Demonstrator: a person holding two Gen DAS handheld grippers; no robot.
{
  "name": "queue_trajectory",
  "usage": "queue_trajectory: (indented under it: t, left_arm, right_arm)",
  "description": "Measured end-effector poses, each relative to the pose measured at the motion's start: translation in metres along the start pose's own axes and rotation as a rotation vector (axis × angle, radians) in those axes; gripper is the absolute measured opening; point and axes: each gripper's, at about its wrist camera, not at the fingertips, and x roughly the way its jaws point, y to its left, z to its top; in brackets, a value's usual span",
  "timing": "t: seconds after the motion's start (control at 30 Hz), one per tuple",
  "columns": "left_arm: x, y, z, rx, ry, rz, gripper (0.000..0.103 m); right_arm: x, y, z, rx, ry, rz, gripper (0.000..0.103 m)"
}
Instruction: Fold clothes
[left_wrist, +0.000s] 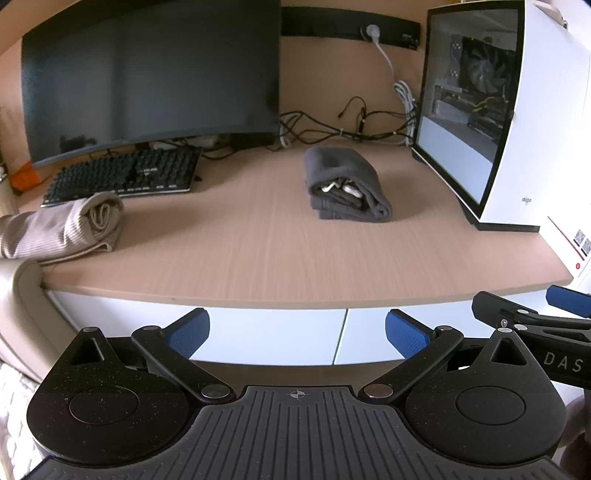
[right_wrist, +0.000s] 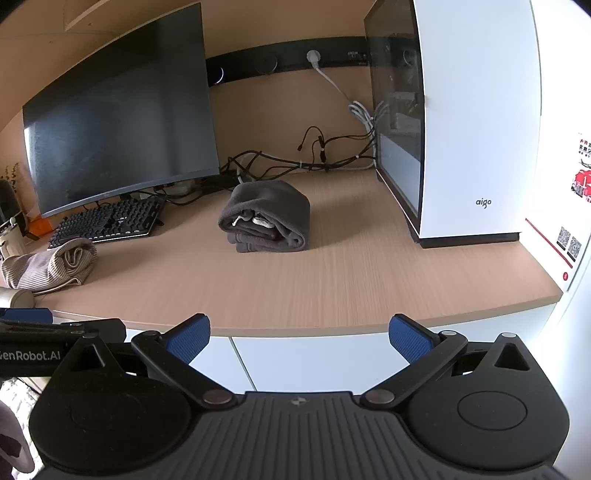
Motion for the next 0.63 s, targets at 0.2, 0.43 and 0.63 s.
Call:
queue_trajectory:
  t: [0.2, 0.43, 0.63]
  left_arm:
    - [0.009, 0.001, 0.003, 0.003, 0.019, -0.006, 0.103]
    - [0.028, 0.004, 0.009, 0.003, 0.055, -0.021, 0.103]
    - [0.053, 0.010, 0.023, 0.000, 0.085, -0.033, 0.103]
  right_arm:
    - [0.007, 0.000, 0.001, 0.008, 0.018, -0.001, 0.103]
    - [0.028, -0.004, 0.005, 0.033, 0.062, -0.015, 0.103]
    - [0.053, 0.000, 0.012, 0.029, 0.101, -0.028, 0.103]
